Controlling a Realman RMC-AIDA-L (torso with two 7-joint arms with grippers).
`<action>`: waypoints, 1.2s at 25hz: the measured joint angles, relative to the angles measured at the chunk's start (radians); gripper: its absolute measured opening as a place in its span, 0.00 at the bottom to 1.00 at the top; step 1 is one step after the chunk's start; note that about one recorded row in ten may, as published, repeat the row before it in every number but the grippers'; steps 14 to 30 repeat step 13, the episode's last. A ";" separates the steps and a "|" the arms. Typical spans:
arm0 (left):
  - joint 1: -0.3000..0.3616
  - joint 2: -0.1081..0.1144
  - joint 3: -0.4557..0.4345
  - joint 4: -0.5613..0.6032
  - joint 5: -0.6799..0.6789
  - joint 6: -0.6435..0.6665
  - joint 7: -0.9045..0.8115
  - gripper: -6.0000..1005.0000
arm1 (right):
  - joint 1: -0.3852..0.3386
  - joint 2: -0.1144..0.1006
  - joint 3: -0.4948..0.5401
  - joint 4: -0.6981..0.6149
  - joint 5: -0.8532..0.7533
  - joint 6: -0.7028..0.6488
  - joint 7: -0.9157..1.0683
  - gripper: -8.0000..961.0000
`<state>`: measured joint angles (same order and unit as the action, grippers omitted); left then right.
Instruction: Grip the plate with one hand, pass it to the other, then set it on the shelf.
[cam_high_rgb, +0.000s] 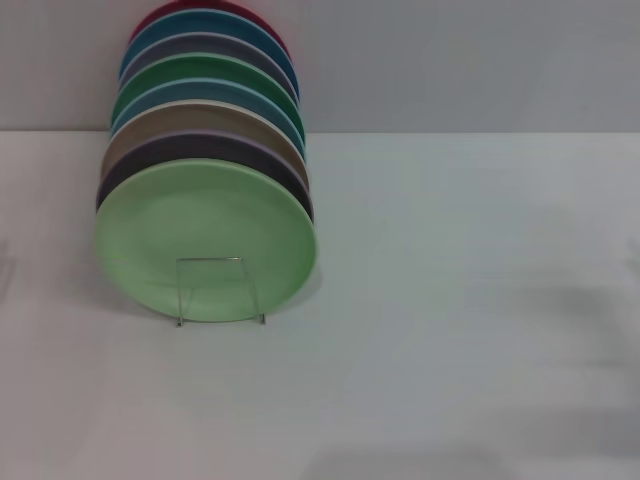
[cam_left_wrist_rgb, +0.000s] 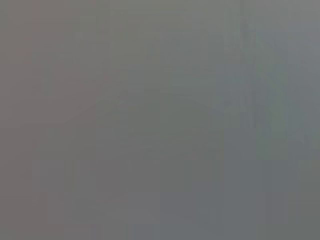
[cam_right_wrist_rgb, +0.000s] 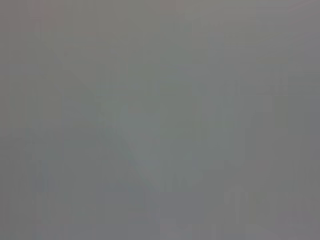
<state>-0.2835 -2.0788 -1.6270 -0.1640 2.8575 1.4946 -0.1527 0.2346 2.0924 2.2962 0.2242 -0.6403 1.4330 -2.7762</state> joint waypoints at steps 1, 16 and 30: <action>0.000 0.000 0.000 0.000 0.000 0.000 0.000 0.81 | 0.001 0.000 0.000 -0.002 0.001 -0.001 -0.014 0.83; 0.011 -0.001 0.064 0.009 -0.025 -0.018 0.003 0.81 | 0.003 0.000 -0.002 -0.018 0.081 0.003 -0.012 0.86; 0.011 -0.001 0.064 0.009 -0.025 -0.018 0.003 0.81 | 0.003 0.000 -0.002 -0.018 0.081 0.003 -0.012 0.86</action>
